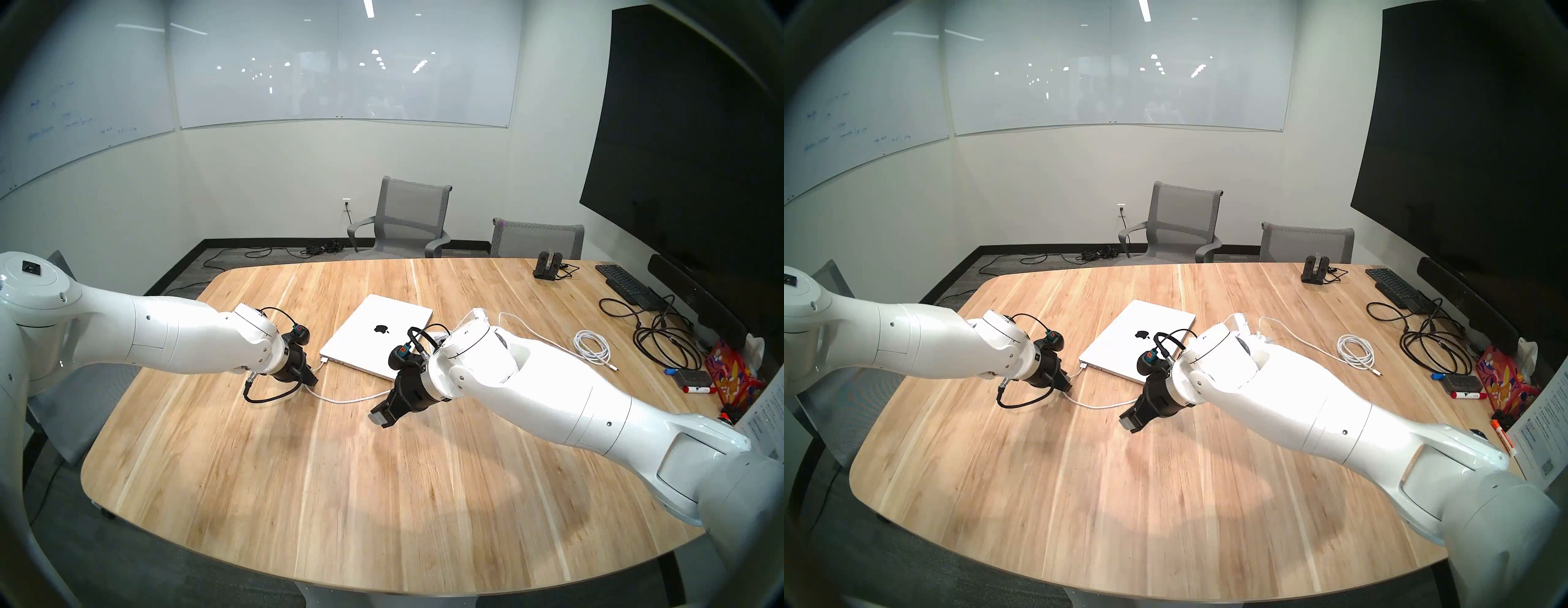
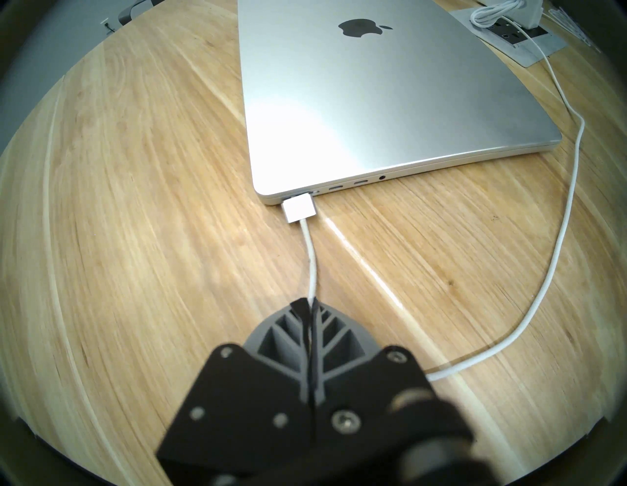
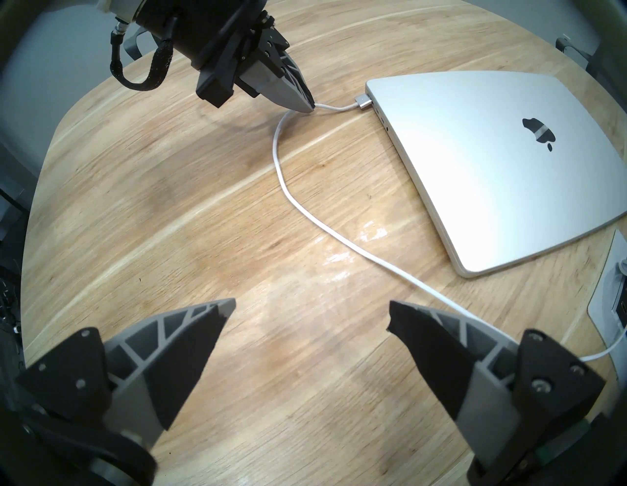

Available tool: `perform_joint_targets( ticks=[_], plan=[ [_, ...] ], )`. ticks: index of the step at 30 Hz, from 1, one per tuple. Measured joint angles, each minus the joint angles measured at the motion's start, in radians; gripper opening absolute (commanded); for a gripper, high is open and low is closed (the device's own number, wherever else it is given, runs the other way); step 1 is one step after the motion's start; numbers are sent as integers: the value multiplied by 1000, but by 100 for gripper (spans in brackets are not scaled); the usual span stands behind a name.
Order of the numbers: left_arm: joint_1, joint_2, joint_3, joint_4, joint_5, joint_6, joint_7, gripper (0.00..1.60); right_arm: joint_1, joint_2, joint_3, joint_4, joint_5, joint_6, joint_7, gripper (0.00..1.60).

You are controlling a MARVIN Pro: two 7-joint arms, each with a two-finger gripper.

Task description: Plug the charging cable into the port of a MacBook

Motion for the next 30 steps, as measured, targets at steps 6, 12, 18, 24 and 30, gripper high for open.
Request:
perform_joint_targets(
  ticks=[6, 12, 18, 24, 30],
  plan=[
    [1, -2, 1, 3, 0, 0, -5, 0, 0, 0, 0, 0, 0, 0, 0, 160],
    [1, -2, 2, 0, 3, -2, -4, 0, 0, 0, 0, 0, 0, 0, 0, 160],
    [-1, 3, 2, -17, 8, -5, 1, 0, 0, 0, 0, 0, 0, 0, 0, 160],
    [-5, 12, 0, -29, 12, -8, 7, 0, 0, 0, 0, 0, 0, 0, 0, 160],
    [-7, 22, 0, -34, 13, -9, 10, 0, 0, 0, 0, 0, 0, 0, 0, 160]
  ],
)
